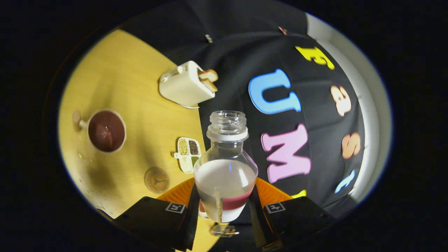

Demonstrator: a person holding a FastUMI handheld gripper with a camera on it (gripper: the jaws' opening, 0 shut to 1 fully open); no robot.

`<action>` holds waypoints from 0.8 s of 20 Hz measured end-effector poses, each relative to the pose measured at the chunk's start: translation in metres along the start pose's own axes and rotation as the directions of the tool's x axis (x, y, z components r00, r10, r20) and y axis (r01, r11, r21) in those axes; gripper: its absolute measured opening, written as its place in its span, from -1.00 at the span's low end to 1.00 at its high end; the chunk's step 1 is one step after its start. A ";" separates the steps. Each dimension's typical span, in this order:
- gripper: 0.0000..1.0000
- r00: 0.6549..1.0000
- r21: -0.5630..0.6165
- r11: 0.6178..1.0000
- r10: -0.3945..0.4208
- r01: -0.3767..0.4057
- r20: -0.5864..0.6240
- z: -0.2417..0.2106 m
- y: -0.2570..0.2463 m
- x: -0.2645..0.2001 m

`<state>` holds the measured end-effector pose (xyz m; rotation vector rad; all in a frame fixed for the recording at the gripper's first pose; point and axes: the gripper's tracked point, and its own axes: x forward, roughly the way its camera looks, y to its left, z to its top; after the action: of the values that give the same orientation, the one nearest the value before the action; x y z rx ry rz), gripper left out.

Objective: Take the bottle from table, then pour the juice into the cup, finally place the bottle on the coaster

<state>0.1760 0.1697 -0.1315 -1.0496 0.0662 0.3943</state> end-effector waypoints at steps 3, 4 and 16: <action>0.35 1.000 0.285 0.958 -0.018 0.015 0.006 -0.010 -0.011 0.008; 0.35 0.999 0.350 0.936 -0.034 0.026 0.017 -0.010 -0.016 0.013; 0.35 0.989 0.860 0.488 0.064 -0.148 0.134 -0.064 0.051 0.068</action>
<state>0.2303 0.1564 -0.2225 0.0121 0.2348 0.4410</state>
